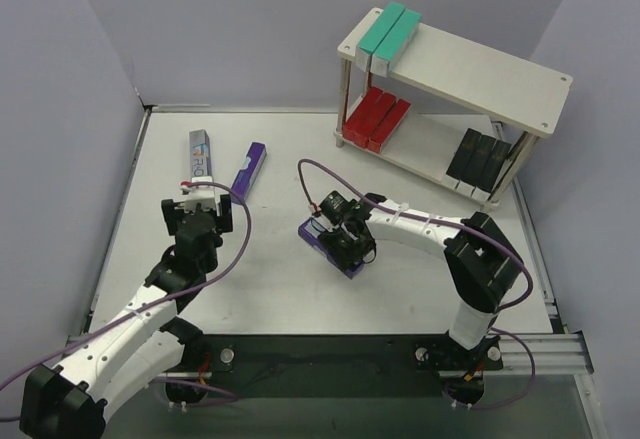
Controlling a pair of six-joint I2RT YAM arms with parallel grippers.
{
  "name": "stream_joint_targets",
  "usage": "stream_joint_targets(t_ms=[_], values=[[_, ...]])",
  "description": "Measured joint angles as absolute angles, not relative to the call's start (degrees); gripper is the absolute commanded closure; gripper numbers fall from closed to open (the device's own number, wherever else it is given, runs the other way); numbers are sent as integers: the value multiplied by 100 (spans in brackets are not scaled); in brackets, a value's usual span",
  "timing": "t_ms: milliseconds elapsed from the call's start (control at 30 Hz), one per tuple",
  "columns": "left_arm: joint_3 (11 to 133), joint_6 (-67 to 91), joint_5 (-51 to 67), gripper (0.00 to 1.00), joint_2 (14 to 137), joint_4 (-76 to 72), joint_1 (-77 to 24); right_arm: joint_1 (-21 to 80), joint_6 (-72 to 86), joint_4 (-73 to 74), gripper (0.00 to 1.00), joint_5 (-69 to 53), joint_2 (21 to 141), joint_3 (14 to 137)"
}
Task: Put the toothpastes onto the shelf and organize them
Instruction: Adjust the toothpaste at the center of the board, then pick up the toothpaste from the center of the board.
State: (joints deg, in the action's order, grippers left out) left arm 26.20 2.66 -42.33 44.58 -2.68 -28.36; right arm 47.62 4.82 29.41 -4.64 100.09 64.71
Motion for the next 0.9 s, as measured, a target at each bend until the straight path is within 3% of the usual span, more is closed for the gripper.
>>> stream_joint_targets(t_ms=[100,133,467,533,567,700,900], values=[[2622,281,-4187,5,4508,-266,-2832,4834,1313,2681,43,-314,9806,6213],[2622,283,-4174,5,4525,-257,-2832,4886,1520,2587,41,-263,9717,6106],[2628,340,-4095,5,4622,-217,-2801,5673,2064,1887,42,316,9598,5546],[2628,351,-4084,5,4630,-202,-2801,5675,2060,1774,44,440,9598,5433],[2628,364,-4071,5,4633,-191,-2801,5688,2060,1715,52,467,9598,5389],[2630,384,-4060,5,4641,-187,-2801,5754,1999,1518,64,637,9548,5312],[2630,386,-4058,5,4659,-187,-2801,5754,1942,1457,71,604,9275,5207]])
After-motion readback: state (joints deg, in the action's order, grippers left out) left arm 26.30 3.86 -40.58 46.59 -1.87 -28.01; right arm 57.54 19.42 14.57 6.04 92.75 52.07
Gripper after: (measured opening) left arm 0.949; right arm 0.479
